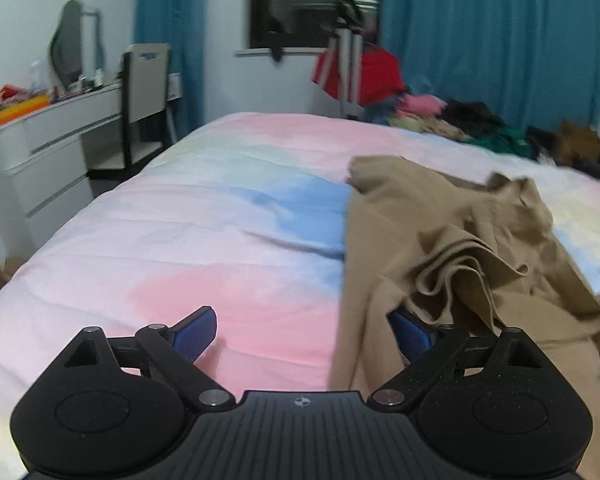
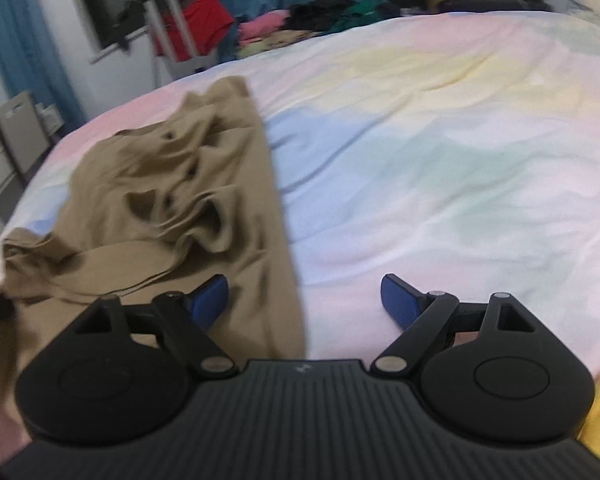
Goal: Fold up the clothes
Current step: 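Open both tools and lift them off the folded tan shirt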
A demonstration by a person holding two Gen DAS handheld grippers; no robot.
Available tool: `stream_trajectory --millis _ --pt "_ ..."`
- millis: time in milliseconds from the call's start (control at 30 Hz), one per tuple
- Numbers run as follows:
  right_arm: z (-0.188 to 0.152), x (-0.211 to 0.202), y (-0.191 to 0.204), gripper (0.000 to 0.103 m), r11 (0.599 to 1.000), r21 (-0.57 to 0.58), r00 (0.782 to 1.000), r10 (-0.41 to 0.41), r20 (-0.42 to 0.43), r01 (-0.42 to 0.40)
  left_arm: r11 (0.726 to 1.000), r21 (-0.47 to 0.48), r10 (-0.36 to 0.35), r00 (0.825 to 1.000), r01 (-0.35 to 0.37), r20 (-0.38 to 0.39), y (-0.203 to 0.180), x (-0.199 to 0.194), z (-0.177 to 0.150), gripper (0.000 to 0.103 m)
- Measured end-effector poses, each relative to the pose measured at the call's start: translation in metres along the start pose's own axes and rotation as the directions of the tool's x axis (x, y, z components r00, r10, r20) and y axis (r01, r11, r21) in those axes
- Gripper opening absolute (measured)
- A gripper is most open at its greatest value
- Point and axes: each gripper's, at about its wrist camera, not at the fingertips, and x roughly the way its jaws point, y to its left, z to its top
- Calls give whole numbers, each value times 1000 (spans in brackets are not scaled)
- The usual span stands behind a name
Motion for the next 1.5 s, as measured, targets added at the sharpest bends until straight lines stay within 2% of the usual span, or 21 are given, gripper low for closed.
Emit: stream_trajectory --millis 100,167,267,400,500,700,767,833,900,933,1000,1067,1100,1200,1233,1367,1433,1467,1500 --pt "1 6 13 85 997 -76 1000 15 1 -15 997 76 31 999 -32 6 -13 13 0 94" --pt "4 14 20 85 993 -121 1000 15 11 -13 996 77 34 999 -35 16 -14 23 4 94" --pt "9 21 14 85 996 -88 999 -2 35 5 999 50 -6 998 3 68 -8 28 12 95" --pt "12 17 -7 85 999 4 997 -48 65 48 999 28 -27 995 25 93 -3 26 19 94" --pt "14 10 -15 85 997 72 997 -34 72 29 999 4 -43 997 42 65 2 20 20 94" --pt "9 -20 -10 85 995 95 996 11 86 -19 991 -76 -112 993 109 -31 11 -21 11 94" --pt "8 -33 -8 85 994 95 995 40 90 -48 984 -87 -158 986 153 -55 11 -42 7 94" --pt "5 -47 -4 85 995 79 993 56 107 -65 970 -107 -227 971 218 -79 11 -61 1 94" --pt "3 -59 -1 85 995 65 990 66 127 -75 935 -175 -330 937 307 -119 14 -74 -6 94" --pt "3 -64 -1 85 994 69 988 72 137 -82 907 -226 -391 909 355 -144 15 -76 -12 94" --pt "4 -70 -5 85 989 102 985 89 151 -105 838 -333 -509 840 433 -188 18 -75 -23 94" --pt "5 -72 -8 85 984 132 984 97 150 -117 768 -442 -599 765 464 -238 15 -64 -38 94" --pt "5 -72 -9 85 982 146 984 101 148 -123 748 -478 -620 742 461 -255 14 -57 -42 94" --pt "5 -73 -10 85 980 152 984 110 141 -131 717 -562 -631 726 411 -273 17 -36 -53 94" --pt "5 -74 -10 85 978 156 984 116 137 -138 700 -595 -634 728 396 -262 20 -30 -55 93" --pt "3 -73 -5 85 976 153 983 138 118 -156 603 -714 -649 740 357 -179 37 -12 -62 89" --pt "1 -74 -2 85 973 154 982 155 110 -171 551 -758 -648 751 348 -127 45 -8 -64 81" --pt "0 -74 0 85 971 155 981 165 106 -180 556 -751 -637 763 356 -111 48 -9 -62 73" --pt "0 -75 1 85 968 162 979 177 103 -192 576 -732 -619 779 364 -100 48 -12 -60 69"
